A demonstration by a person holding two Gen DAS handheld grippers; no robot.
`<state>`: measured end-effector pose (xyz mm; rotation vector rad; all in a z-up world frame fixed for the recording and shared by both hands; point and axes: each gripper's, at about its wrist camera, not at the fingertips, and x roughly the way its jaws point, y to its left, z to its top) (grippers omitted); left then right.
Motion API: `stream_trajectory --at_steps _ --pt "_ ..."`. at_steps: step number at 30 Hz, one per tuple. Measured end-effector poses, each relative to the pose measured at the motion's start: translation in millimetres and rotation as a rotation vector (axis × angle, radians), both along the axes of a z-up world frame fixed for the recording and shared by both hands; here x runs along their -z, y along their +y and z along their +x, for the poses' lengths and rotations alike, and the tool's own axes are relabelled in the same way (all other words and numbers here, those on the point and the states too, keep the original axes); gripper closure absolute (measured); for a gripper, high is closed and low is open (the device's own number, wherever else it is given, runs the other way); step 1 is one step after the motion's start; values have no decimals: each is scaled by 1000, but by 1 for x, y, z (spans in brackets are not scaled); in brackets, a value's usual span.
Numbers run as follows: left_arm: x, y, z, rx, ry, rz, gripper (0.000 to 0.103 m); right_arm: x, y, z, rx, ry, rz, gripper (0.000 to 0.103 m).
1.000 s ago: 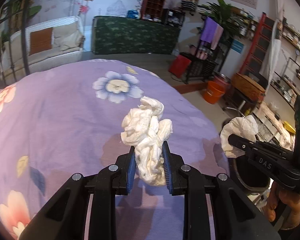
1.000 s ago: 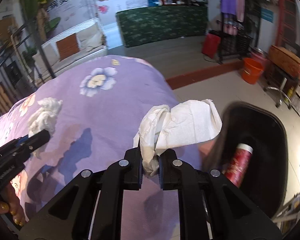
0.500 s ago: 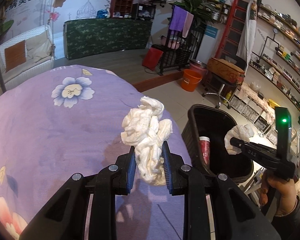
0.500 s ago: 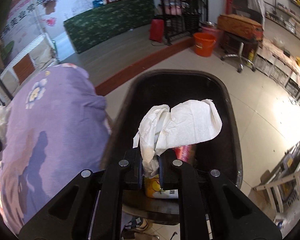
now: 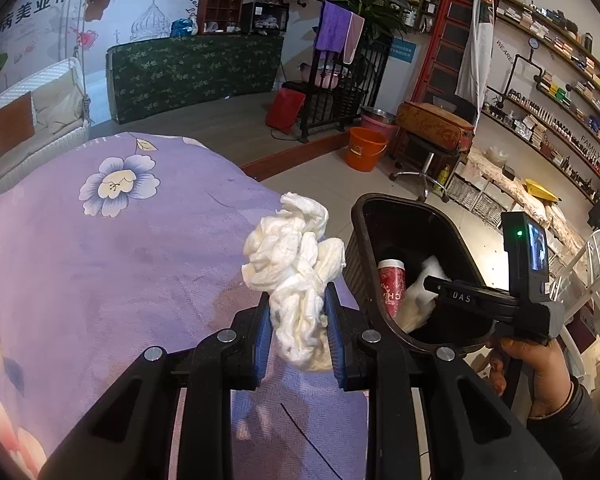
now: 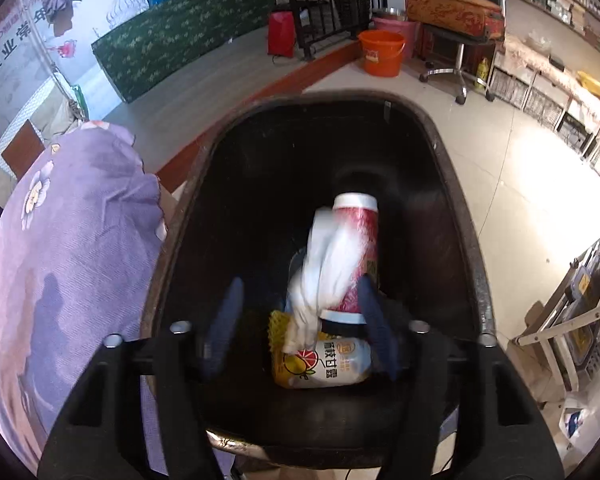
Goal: Collect trash
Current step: 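Carry the white tissue to the bin and open the left gripper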
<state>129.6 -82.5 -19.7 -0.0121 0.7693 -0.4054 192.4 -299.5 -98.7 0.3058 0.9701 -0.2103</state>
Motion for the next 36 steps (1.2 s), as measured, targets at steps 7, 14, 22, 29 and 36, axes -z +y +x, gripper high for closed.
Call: stream_trajectory --at_steps 7,14,22,29,36 --pt "0 -10 1 39 2 -2 79 -19 -1 -17 18 -65 -5 25" --pt "6 -31 7 120 33 -23 79 -31 -11 -35 42 -93 -2 25" --pt "17 -82 26 261 108 -36 79 -40 -25 -58 93 -120 -29 25" --pt "30 -128 37 357 160 -7 79 -46 -49 -81 175 -147 -43 22" --pt "41 -162 40 417 188 26 56 -51 -67 -98 242 -163 -54 19"
